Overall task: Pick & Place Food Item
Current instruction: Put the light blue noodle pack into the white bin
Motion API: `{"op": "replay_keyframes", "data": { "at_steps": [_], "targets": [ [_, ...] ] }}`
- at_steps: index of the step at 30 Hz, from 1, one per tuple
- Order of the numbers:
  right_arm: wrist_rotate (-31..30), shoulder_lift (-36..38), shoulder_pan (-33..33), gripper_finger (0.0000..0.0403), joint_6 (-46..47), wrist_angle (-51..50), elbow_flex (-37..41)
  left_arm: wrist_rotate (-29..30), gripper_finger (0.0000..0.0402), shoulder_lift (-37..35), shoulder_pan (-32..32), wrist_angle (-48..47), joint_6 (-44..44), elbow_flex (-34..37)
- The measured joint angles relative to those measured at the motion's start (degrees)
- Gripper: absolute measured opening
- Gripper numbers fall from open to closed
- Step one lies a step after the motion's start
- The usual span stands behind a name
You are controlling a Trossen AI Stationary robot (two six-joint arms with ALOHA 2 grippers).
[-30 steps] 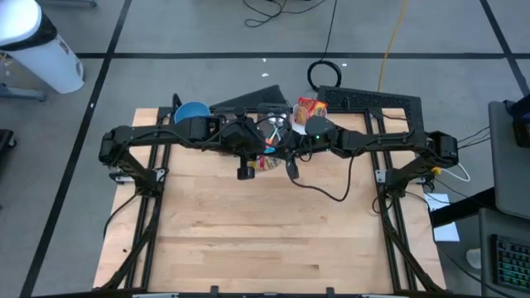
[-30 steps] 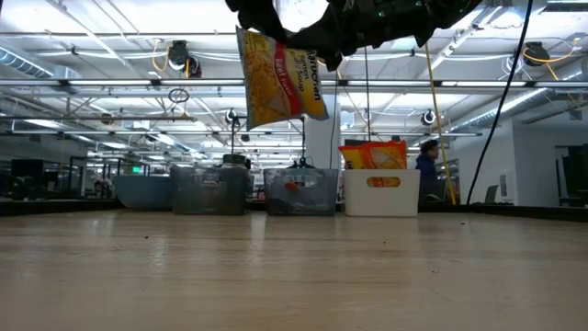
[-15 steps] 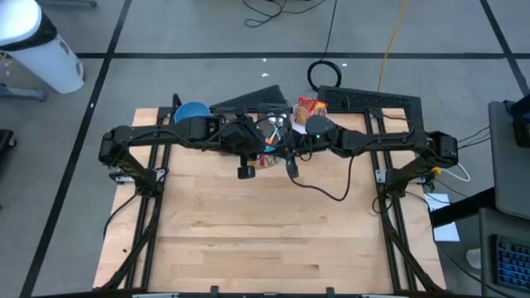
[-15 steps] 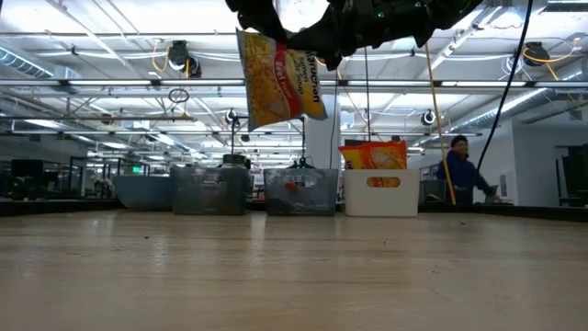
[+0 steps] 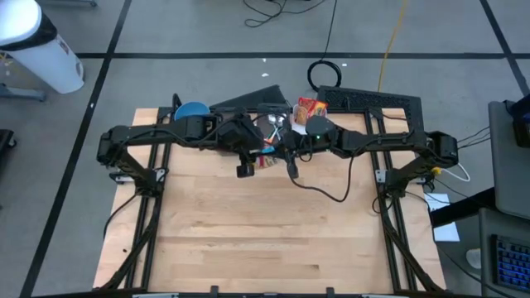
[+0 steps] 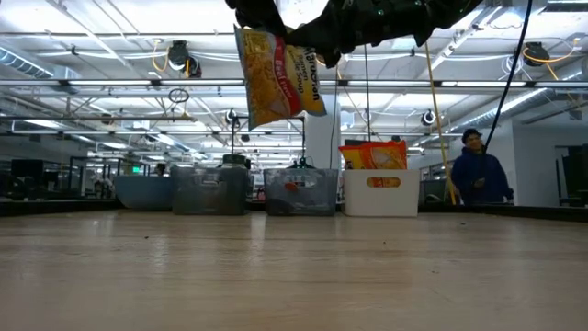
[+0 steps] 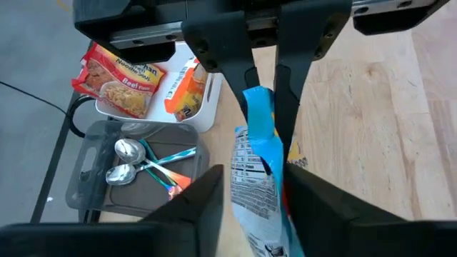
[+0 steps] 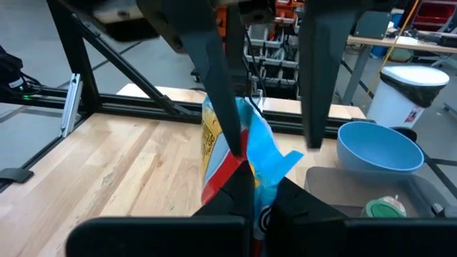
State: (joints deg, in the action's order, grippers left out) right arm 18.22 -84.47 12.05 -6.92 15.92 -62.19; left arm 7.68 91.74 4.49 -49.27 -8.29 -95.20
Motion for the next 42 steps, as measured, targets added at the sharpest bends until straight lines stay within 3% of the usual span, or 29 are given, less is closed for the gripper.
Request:
{"op": "replay_keyframes", "data": {
  "at_steps": [11,22,28,36,42],
  "targets": [
    [-0.21,0.66,0.00,0.0000,-0.85,-0.34,-0.07,0.35,0.0243,-3.97,-0.02,0.03,0.79,0.00],
    [-2.34,0.76,1.09,0.0000,-0.87,-2.59,-0.07,5.97,0.0253,-7.14,0.20,-2.43,-1.48,0.02],
    [-3.41,1.46,2.70,0.0000,-1.29,-2.74,-0.07,5.04,0.0253,-10.96,1.38,-4.20,0.45,1.19],
    [-3.40,4.27,6.21,0.0000,-0.51,1.09,0.02,4.18,0.0253,-17.02,1.99,-0.45,3.54,11.42],
    [-3.41,6.40,8.64,0.0000,3.03,12.00,6.56,1.21,0.0253,-22.82,1.77,11.98,4.12,24.21]
  ]
}}
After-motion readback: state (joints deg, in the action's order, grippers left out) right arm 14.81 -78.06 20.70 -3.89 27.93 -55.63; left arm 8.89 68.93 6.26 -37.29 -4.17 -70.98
